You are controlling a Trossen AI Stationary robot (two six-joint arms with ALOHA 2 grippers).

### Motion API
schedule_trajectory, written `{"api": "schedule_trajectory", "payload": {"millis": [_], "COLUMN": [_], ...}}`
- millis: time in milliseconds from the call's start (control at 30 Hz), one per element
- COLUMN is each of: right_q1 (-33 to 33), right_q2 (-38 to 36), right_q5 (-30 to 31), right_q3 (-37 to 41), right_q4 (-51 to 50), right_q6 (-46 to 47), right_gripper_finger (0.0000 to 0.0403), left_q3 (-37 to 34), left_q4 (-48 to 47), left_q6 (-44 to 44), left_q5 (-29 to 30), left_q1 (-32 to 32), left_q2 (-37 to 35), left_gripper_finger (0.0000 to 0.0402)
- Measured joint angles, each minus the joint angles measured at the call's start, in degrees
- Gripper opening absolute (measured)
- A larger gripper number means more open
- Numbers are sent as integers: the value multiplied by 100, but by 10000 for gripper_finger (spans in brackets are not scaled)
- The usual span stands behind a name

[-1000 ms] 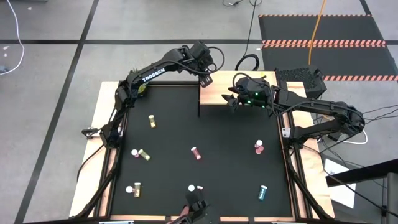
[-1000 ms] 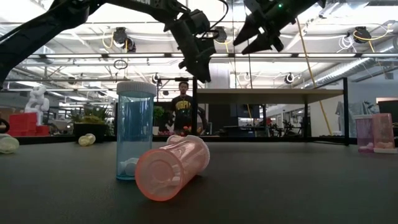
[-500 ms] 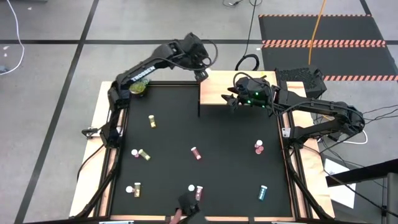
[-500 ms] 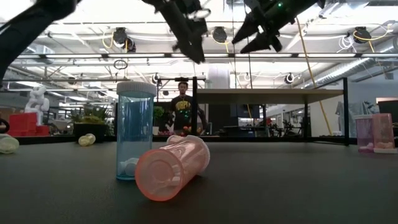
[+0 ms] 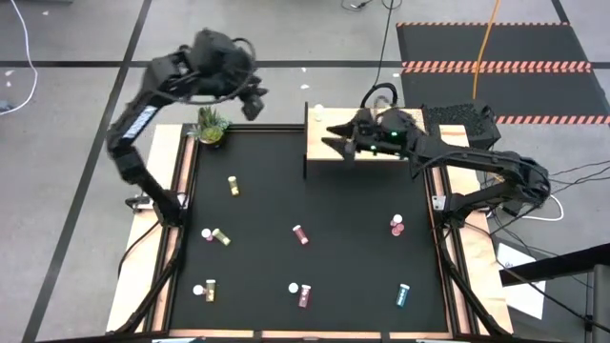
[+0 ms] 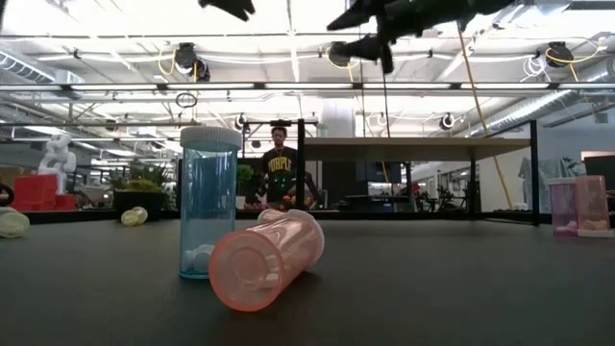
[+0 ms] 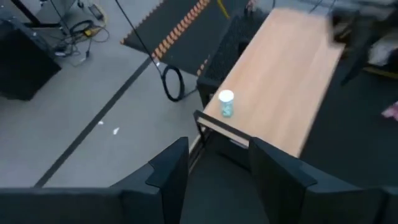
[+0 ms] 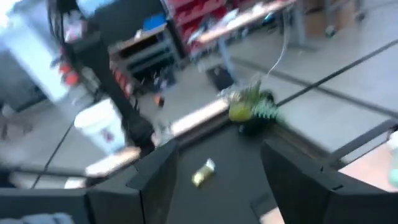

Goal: Pick and place medicine bottles onto shelf by color
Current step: Put the top yellow pill bottle on the shelf

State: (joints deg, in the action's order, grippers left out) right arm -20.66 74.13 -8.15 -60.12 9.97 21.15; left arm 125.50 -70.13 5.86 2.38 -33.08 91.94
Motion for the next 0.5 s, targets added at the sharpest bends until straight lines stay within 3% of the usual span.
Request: {"api": "schedule_trajectory", "payload": {"millis": [133, 200, 400, 500], "right_q1": [262, 391, 546, 539], "right_q2": [94, 3, -346, -343], "right_q5": [-251, -239, -228, 180], "right_q3": [0, -2, -4, -3], "right_q4": [273, 118, -1309, -2290], "right_q6": [26, 62, -120, -237], "right_gripper_finger": [213, 207, 199, 199], "left_q3": [-1115, -1879, -3976, -4659], "left_q4": [80, 190, 880, 1134], "left_q6": [-589, -1025, -2977, -3784], "left_q5": [102, 453, 963, 1092], "left_q1": [186, 338, 975, 1489], "left_q2": [-718, -1124, -2169, -2499], "left_gripper_finger": [170, 170, 170, 170]}}
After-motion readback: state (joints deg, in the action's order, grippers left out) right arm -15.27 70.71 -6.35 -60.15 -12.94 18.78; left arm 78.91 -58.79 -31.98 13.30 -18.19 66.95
